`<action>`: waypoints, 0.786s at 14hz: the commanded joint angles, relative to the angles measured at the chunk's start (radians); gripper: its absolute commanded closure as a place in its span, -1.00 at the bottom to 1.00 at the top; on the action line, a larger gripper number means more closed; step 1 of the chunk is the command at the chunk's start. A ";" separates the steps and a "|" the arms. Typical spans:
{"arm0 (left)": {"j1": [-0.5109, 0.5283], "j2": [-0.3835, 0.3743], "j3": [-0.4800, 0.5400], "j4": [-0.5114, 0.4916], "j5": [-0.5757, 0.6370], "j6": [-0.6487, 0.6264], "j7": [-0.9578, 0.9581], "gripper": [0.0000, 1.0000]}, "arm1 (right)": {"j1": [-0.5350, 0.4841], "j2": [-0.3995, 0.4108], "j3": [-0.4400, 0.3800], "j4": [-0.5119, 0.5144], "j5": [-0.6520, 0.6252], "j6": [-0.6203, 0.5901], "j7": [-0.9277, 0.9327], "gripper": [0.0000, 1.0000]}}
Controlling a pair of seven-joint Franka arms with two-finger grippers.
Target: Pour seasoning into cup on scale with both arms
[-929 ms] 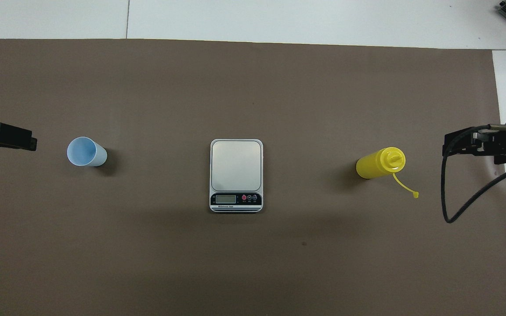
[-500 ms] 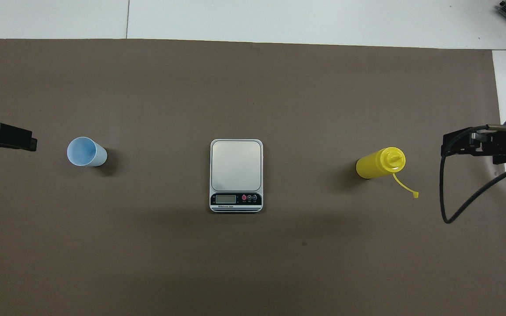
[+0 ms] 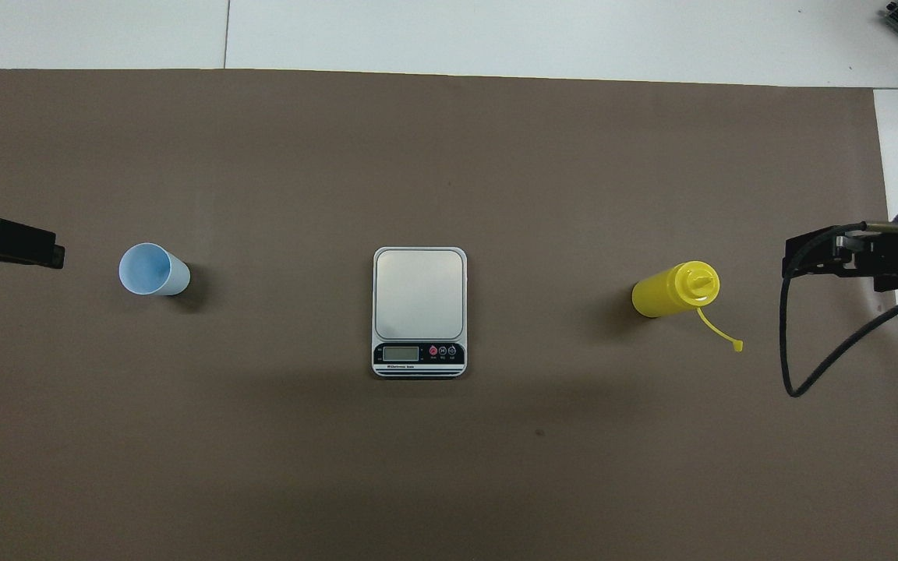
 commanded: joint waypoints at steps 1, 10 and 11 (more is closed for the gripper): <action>0.019 -0.039 0.003 -0.083 -0.003 0.070 0.001 -1.00 | -0.004 -0.004 0.001 0.004 0.016 -0.016 -0.021 -1.00; 0.099 0.062 0.003 -0.243 -0.014 0.340 0.002 -1.00 | -0.004 -0.004 0.001 0.004 0.016 -0.016 -0.015 -1.00; 0.100 0.091 0.003 -0.243 -0.014 0.360 0.002 -1.00 | -0.004 -0.004 0.001 0.004 0.016 -0.016 -0.013 -1.00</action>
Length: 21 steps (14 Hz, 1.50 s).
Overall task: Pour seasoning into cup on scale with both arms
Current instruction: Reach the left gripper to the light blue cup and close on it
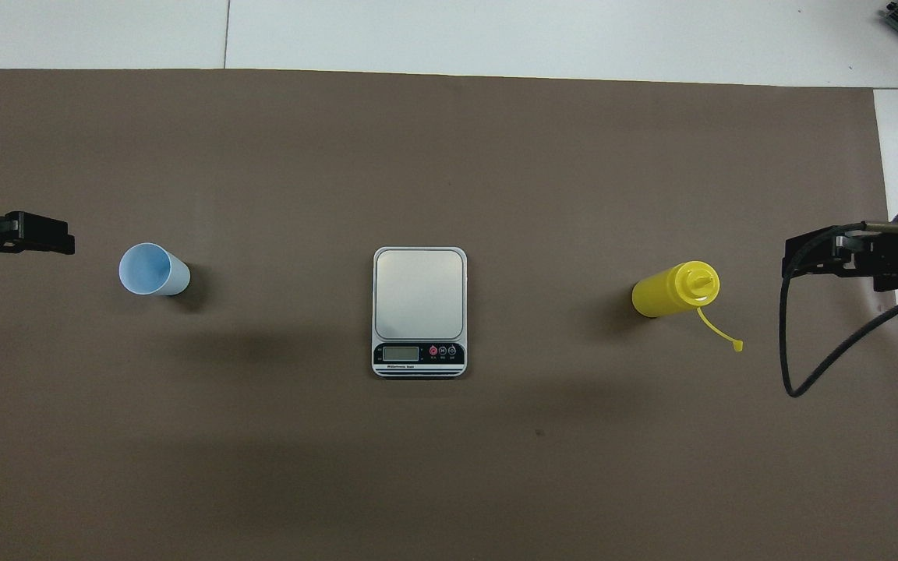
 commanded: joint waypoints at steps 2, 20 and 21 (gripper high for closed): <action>0.024 0.081 -0.007 -0.028 -0.014 0.103 0.001 -1.00 | -0.005 -0.004 0.001 0.004 0.016 -0.016 -0.013 -1.00; 0.024 0.196 -0.009 -0.267 -0.046 0.432 -0.121 -1.00 | -0.006 -0.011 0.001 -0.010 0.016 -0.016 -0.013 -1.00; 0.021 0.197 -0.009 -0.281 -0.046 0.458 -0.129 -1.00 | -0.006 -0.011 0.001 -0.010 0.016 -0.016 -0.013 -1.00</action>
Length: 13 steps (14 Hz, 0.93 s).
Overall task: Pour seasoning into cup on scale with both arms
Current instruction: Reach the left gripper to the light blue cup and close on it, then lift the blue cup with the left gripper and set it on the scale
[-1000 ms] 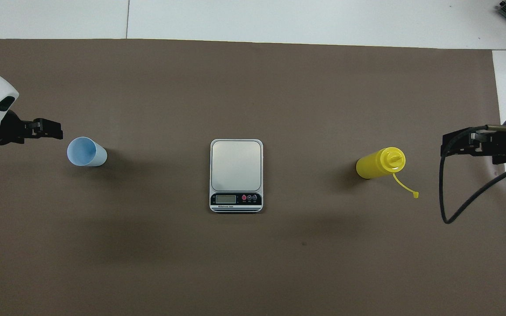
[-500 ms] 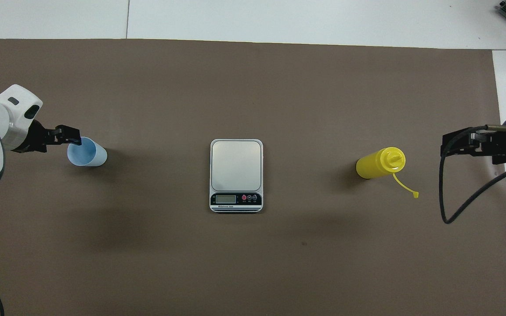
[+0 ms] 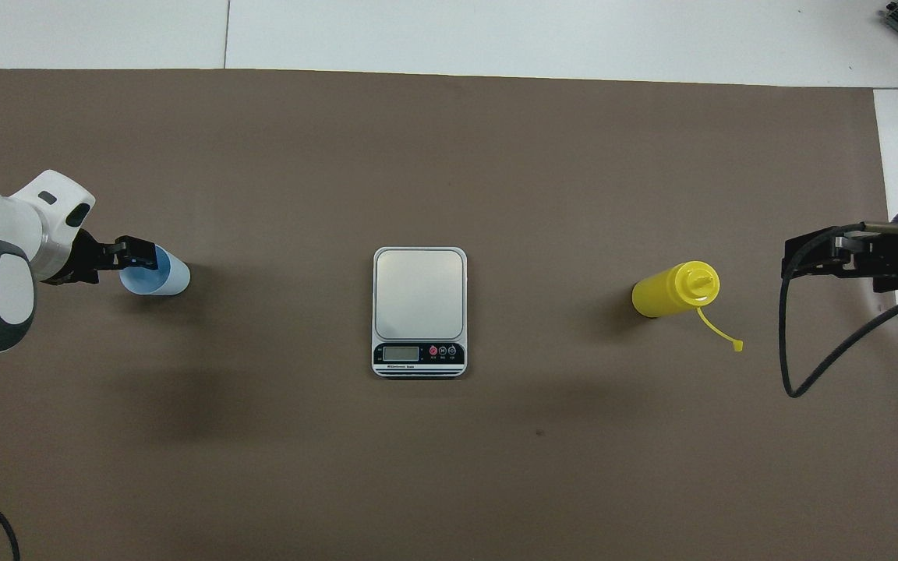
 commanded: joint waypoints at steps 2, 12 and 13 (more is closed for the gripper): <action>-0.015 -0.005 0.005 -0.050 -0.011 0.061 -0.032 -0.72 | -0.008 -0.011 0.001 -0.010 0.017 -0.014 -0.014 -1.00; -0.017 0.006 0.005 0.129 -0.001 -0.170 0.014 1.00 | -0.011 -0.014 0.001 -0.016 0.017 -0.013 -0.019 -1.00; -0.017 0.008 0.004 0.174 -0.001 -0.224 0.014 1.00 | -0.011 -0.017 0.001 -0.018 0.017 -0.013 -0.019 -1.00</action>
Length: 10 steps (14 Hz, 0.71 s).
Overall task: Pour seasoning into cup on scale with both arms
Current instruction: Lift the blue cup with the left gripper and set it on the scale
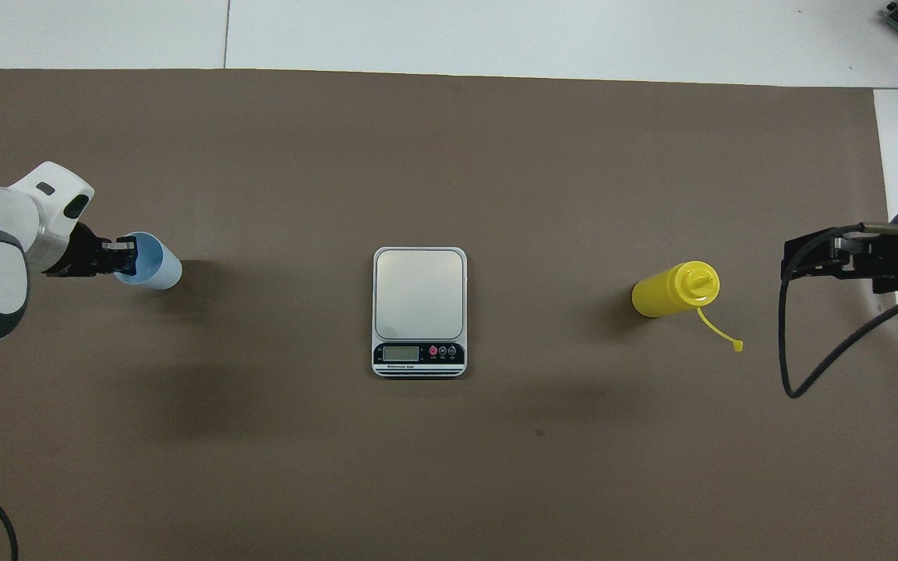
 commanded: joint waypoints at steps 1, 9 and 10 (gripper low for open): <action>-0.014 0.004 0.004 0.131 -0.001 -0.146 0.015 1.00 | -0.011 -0.018 0.001 -0.021 0.017 -0.009 -0.019 -1.00; -0.167 0.008 -0.002 0.333 0.018 -0.336 -0.092 1.00 | -0.014 -0.020 0.001 -0.026 0.017 -0.005 -0.021 -1.00; -0.201 0.008 -0.004 0.333 0.018 -0.335 -0.141 1.00 | -0.014 -0.020 0.001 -0.026 0.017 -0.005 -0.022 -1.00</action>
